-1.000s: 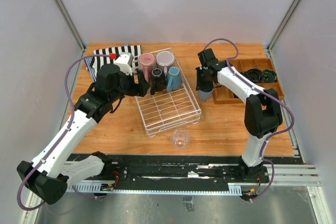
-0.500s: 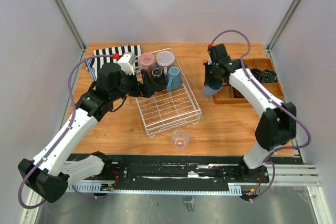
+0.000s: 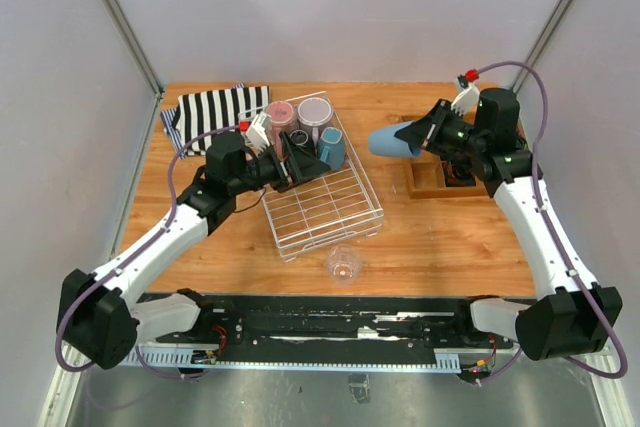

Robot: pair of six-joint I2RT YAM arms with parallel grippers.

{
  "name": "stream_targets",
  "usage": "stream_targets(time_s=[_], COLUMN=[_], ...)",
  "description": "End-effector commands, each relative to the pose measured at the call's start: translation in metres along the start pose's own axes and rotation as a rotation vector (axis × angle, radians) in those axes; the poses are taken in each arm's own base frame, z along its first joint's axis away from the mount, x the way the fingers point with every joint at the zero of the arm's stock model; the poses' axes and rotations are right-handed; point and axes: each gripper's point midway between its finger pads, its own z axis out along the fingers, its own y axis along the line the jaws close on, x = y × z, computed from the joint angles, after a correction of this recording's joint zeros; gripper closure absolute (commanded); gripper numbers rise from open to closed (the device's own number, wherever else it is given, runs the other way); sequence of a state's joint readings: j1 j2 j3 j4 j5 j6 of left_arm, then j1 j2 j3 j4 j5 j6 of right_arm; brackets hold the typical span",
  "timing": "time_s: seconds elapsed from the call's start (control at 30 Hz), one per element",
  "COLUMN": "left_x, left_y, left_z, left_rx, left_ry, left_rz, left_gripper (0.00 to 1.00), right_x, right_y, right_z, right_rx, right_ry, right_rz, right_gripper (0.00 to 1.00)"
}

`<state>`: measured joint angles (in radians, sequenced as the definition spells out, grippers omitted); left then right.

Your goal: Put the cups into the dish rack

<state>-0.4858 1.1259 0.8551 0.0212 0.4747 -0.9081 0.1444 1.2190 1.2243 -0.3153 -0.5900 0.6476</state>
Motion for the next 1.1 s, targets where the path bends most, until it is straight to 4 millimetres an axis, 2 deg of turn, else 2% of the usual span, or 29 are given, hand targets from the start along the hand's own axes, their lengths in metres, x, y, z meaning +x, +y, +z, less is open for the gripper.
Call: stream_targets(time_s=[0.0,0.1,0.27,0.77,1.07], left_x=[-0.016,-0.022,-0.032,-0.051,-0.064], left_y=[-0.047,-0.055,-0.067,-0.06,-0.065], left_z=[0.005,0.012,0.018,0.029,0.029], left_rx=[0.221,0.28,0.363,0.311,0.358], left_ry=[-0.026,-0.028,-0.036,-0.111,-0.178], left_rz=[-0.118,-0.174,-0.258,-0.29,-0.312], left_gripper=[0.0,0.0,0.0,0.0,0.0], right_x=[0.0,-0.001,-0.001,0.006,0.021], right_y=[0.052,0.066,0.075,0.109,0.115], right_z=[-0.006,-0.011,-0.013,-0.001,0.011], right_rx=[-0.304,-0.395,-0.477,-0.6,-0.612], right_ry=[0.023,0.009,-0.005,0.013,0.043], right_rz=[0.119,0.164,0.23,0.299,0.327], right_gripper=[0.99,0.99,0.99,0.99,0.99])
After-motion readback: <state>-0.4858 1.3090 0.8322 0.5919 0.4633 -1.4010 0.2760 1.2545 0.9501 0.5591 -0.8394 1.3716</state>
